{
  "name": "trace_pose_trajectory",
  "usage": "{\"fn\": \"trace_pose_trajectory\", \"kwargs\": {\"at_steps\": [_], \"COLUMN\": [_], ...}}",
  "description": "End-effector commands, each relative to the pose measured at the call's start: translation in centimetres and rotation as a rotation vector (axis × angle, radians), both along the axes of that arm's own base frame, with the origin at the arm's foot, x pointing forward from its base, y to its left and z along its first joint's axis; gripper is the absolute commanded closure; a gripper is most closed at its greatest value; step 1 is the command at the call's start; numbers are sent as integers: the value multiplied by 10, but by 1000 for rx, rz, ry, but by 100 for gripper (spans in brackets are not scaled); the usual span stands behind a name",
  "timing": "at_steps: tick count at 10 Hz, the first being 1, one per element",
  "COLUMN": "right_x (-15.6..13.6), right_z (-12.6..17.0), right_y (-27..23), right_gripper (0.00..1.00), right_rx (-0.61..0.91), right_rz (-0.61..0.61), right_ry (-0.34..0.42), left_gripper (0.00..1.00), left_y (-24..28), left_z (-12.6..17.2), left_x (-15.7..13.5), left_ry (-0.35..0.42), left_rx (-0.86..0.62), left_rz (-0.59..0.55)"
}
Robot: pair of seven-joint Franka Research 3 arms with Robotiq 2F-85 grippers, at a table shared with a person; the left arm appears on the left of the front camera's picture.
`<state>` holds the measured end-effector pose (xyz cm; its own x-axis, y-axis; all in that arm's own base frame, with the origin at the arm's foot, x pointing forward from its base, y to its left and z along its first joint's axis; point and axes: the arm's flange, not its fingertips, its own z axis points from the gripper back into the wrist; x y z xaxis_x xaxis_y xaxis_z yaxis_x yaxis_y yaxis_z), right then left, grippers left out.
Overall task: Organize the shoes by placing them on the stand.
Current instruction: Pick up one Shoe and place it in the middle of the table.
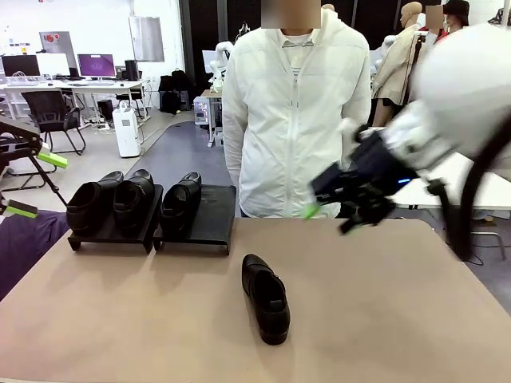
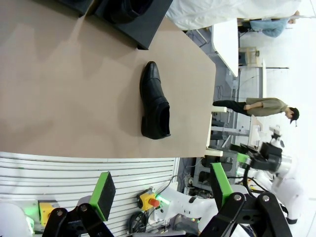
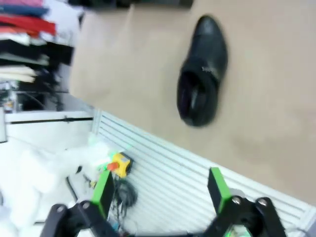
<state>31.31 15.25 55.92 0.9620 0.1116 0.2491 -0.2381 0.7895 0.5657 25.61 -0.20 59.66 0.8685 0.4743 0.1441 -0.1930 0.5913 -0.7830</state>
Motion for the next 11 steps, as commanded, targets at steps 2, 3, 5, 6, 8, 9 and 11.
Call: {"fn": "trace_pose_trajectory", "kwargs": {"at_steps": [2,3,5,6,8,9,11], "right_x": [-30,-43,-63,-65,-77,-77,-77], "right_z": [14,7,-23,-38,-21,-21,-21], "right_y": [-131,-186,-250,-261,-268,-268,-268], "right_gripper": [0,0,0,0,0,0,0], "right_rx": [146,293,520,536,491,491,491], "right_rz": [42,-9,-116,-184,-144,-144,-144], "right_ry": [136,142,102,77,109,109,109], "left_gripper": [0,0,0,0,0,0,0], "left_y": [1,1,1,1,1,1,1], "left_z": [0,0,0,0,0,0,0], "left_x": [1,1,1,1,1,1,1], "left_ry": [-17,-17,-17,-17,-17,-17,-17], "left_rx": [-13,-13,-13,-13,-13,-13,-13], "left_rz": [-16,-16,-16,-16,-16,-16,-16]}}
